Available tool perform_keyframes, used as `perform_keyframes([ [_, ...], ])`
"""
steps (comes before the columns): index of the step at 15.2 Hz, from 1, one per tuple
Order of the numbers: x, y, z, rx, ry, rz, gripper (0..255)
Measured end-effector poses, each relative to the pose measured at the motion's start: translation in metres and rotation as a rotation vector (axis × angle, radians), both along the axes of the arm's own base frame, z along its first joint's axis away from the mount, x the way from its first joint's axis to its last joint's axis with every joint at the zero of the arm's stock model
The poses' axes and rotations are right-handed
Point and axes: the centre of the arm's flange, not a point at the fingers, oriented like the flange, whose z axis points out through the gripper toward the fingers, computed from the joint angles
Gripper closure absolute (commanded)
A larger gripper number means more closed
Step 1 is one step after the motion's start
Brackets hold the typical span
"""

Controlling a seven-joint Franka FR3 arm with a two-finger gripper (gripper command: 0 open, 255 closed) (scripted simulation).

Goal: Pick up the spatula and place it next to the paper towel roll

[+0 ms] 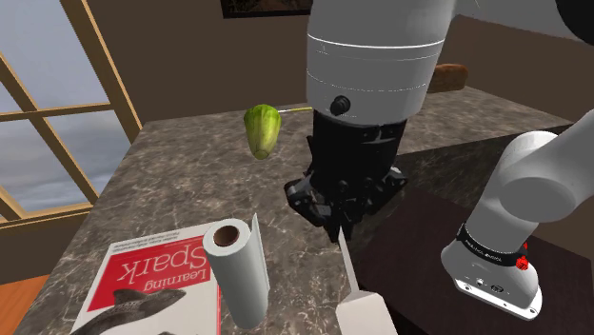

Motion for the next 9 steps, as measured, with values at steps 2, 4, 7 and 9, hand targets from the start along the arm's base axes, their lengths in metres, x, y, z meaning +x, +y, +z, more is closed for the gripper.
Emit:
perform_keyframes([
  [2,-0.001,-0.002,-0.011,0.000,0.000,0.000,255],
  [4,-0.001,0.000,-0.021,0.000,0.000,0.000,255],
  [7,-0.001,-0.001,-0.036,0.000,0.000,0.000,255],
  [9,-0.001,-0.002,-0.047,0.000,0.000,0.000,255],
])
